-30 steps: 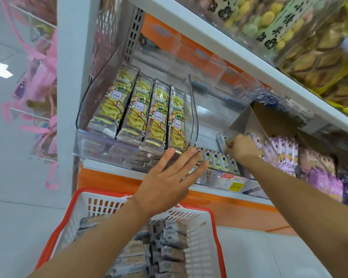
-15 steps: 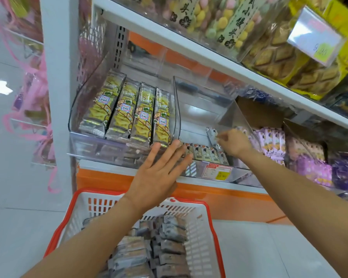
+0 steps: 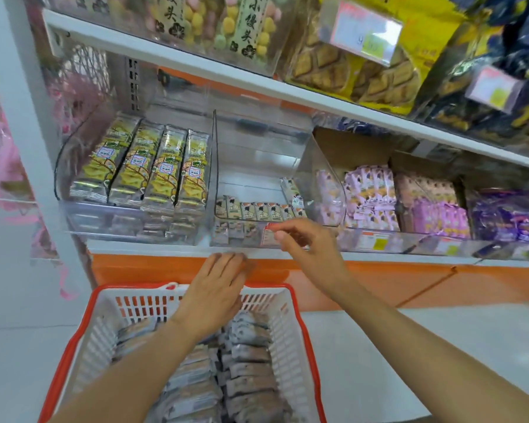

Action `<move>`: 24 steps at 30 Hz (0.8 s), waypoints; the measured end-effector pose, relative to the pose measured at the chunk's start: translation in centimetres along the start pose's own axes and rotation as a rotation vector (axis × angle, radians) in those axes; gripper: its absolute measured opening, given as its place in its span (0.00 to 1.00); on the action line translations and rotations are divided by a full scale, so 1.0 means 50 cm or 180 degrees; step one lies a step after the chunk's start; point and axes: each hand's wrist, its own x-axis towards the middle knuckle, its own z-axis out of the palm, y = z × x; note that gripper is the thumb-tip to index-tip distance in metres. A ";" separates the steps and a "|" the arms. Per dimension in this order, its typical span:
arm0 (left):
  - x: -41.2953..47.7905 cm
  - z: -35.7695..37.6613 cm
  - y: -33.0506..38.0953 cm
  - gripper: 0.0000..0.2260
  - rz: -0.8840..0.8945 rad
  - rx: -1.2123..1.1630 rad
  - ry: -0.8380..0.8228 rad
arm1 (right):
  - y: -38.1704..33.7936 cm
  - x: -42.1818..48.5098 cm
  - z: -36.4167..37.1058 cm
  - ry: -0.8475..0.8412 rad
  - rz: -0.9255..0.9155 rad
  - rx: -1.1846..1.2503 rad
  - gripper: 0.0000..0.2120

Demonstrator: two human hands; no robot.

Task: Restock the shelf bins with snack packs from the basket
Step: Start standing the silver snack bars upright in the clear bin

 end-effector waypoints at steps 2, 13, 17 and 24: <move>-0.012 0.021 0.002 0.32 -0.0106 -0.0023 -0.0322 | 0.013 -0.050 0.025 -0.0067 -0.0070 0.0196 0.06; -0.075 0.111 -0.010 0.34 -0.0889 0.0197 -0.2051 | 0.229 -0.228 0.210 -0.1235 0.1198 -0.0346 0.14; -0.095 0.142 -0.013 0.34 -0.0968 0.0196 -0.1910 | 0.294 -0.247 0.268 -0.1538 0.1484 -0.0678 0.20; -0.120 0.184 -0.025 0.42 -0.0905 0.0306 -0.1682 | 0.341 -0.259 0.336 -0.1588 0.1526 -0.0948 0.26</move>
